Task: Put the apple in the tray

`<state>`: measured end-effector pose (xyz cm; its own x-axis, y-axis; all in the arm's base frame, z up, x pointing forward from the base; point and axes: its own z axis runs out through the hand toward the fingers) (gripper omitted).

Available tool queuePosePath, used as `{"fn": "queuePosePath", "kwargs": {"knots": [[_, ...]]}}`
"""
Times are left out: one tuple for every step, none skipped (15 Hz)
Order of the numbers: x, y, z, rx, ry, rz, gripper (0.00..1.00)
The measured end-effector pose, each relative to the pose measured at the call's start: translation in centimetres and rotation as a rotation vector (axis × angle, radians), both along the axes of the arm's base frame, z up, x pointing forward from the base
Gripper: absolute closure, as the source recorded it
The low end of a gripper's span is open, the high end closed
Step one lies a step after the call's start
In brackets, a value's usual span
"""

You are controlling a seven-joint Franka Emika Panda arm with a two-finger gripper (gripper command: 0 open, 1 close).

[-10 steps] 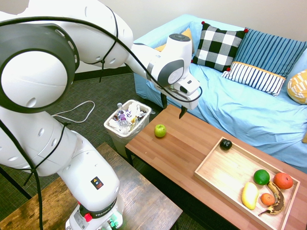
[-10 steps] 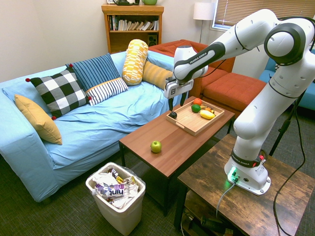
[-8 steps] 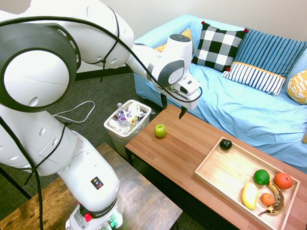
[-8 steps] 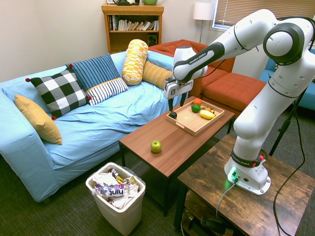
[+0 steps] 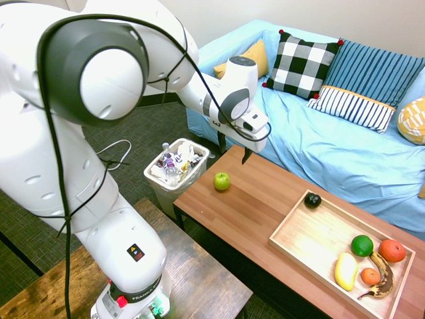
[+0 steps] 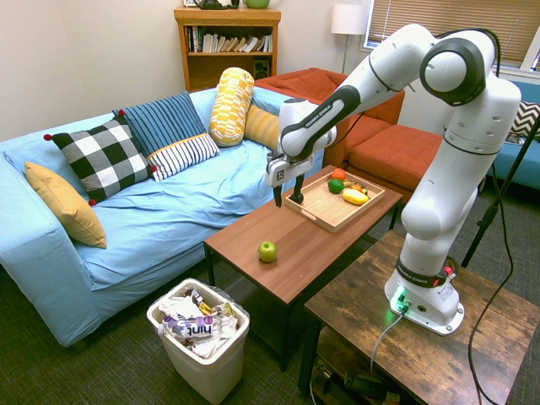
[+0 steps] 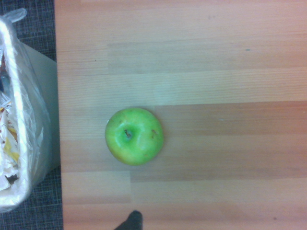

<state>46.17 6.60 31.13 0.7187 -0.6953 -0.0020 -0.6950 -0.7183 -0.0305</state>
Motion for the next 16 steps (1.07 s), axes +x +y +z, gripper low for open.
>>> {"fn": "queuePosePath", "kwargs": {"knots": [[0.6,0.9,-1.6,0.004,0.015,0.0,0.0],[1.0,1.7,-3.3,0.009,0.028,0.0,0.0],[1.4,2.5,-5.0,0.013,0.044,-0.002,0.0],[1.7,3.3,-6.6,0.016,0.058,-0.004,0.0],[2.0,3.8,-8.0,0.017,0.072,-0.007,0.0],[2.2,4.4,-9.2,0.017,0.084,-0.01,0.0],[2.4,5.0,-10.4,0.015,0.094,-0.013,0.0],[2.6,5.5,-11.5,0.012,0.105,-0.015,0.0],[2.7,5.9,-12.6,0.009,0.113,-0.016,0.0],[2.8,6.2,-13.7,0.004,0.122,-0.016,0.0],[2.8,6.5,-14.9,-0.002,0.13,-0.016,0.0],[2.7,6.9,-16.1,-0.009,0.14,-0.016,0.0],[2.8,7.2,-17.3,-0.018,0.145,-0.017,0.0],[3.0,7.3,-18.2,-0.026,0.146,-0.018,0.0],[3.3,7.3,-18.9,-0.033,0.145,-0.02,0.0],[3.7,7.2,-19.4,-0.04,0.145,-0.023,0.0]]}}
